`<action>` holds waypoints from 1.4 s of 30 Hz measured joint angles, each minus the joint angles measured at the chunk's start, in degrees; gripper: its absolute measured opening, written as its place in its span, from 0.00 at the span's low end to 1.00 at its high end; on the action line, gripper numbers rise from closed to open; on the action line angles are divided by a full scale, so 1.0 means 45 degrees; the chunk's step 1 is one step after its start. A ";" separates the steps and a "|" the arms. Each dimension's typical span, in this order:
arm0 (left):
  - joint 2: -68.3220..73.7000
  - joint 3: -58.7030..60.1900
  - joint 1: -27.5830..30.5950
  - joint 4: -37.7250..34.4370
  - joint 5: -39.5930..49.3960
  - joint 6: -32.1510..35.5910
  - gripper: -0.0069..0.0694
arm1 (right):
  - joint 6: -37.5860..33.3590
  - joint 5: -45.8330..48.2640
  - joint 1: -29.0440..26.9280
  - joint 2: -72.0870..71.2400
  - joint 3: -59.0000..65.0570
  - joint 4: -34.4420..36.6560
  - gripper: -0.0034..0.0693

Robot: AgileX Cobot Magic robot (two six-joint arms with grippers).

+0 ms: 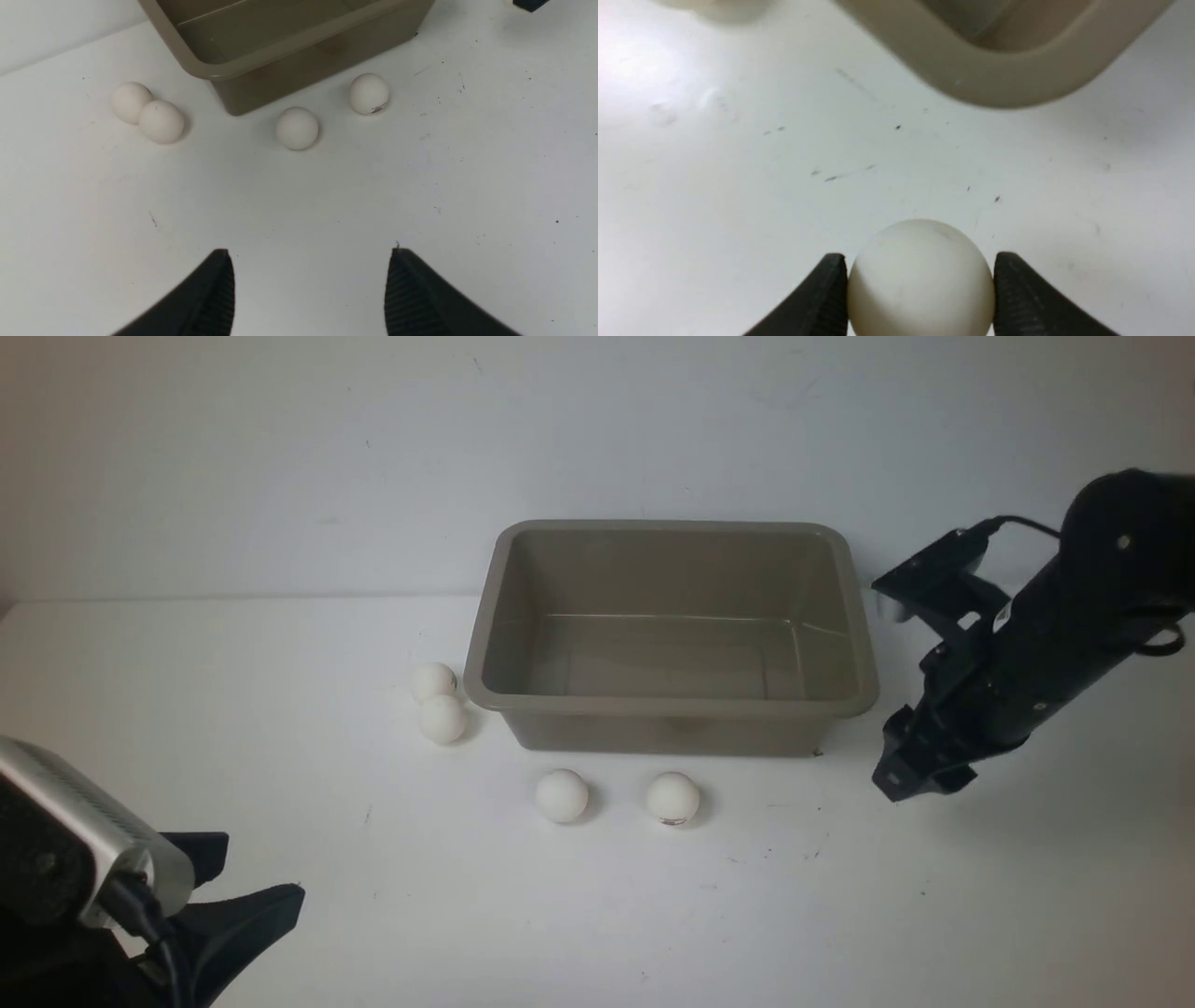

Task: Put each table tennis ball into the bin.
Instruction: Use the right arm to clamp the table tennis ball closest to it, then use the right arm to put the table tennis ball into the box, then use the left arm to clamp the table tennis ball closest to it

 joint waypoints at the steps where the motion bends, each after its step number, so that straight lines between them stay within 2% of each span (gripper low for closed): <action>1: 0.0000 0.0000 0.0000 0.0000 0.0000 0.0000 0.61 | 0.0000 0.0188 0.0000 -0.0333 0.0000 0.0133 0.54; 5: 0.0000 0.0000 0.0000 0.0000 -0.0011 0.0000 0.61 | -0.0397 0.0224 0.0000 -0.1894 0.0000 0.1027 0.54; 9: 0.0000 0.0000 0.0000 0.0000 -0.0011 0.0000 0.61 | -0.1131 -0.1234 0.0000 -0.2516 -0.0061 0.2657 0.54; 13: 0.0000 0.0000 0.0000 0.0000 -0.0011 0.0000 0.61 | -0.1867 -0.1770 0.0000 -0.1483 -0.0705 0.3853 0.54; 17: 0.0000 0.0000 0.0000 0.0000 -0.0011 0.0000 0.61 | -0.2278 -0.2353 0.0000 0.0335 -0.1994 0.4401 0.54; 26: 0.0000 0.0000 0.0000 0.0000 -0.0011 0.0000 0.61 | -0.2269 -0.2052 0.0000 0.3015 -0.5081 0.4640 0.57; 30: 0.0000 0.0000 0.0000 0.0000 -0.0011 0.0000 0.61 | -0.2159 -0.2012 0.0000 0.3169 -0.5459 0.4640 0.69; 32: 0.0000 0.0000 0.0000 0.0000 -0.0011 0.0000 0.61 | -0.2125 -0.2033 0.0000 0.3171 -0.5683 0.4640 0.79; 35: 0.0000 0.0000 0.0000 -0.0055 -0.0011 0.0000 0.61 | -0.2112 -0.2070 0.0000 0.3115 -0.5885 0.4587 0.84; 42: 0.0000 0.0000 0.0000 -0.0408 -0.0011 0.0355 0.61 | -0.2013 -0.1599 0.0000 0.0846 -0.6665 0.4174 0.80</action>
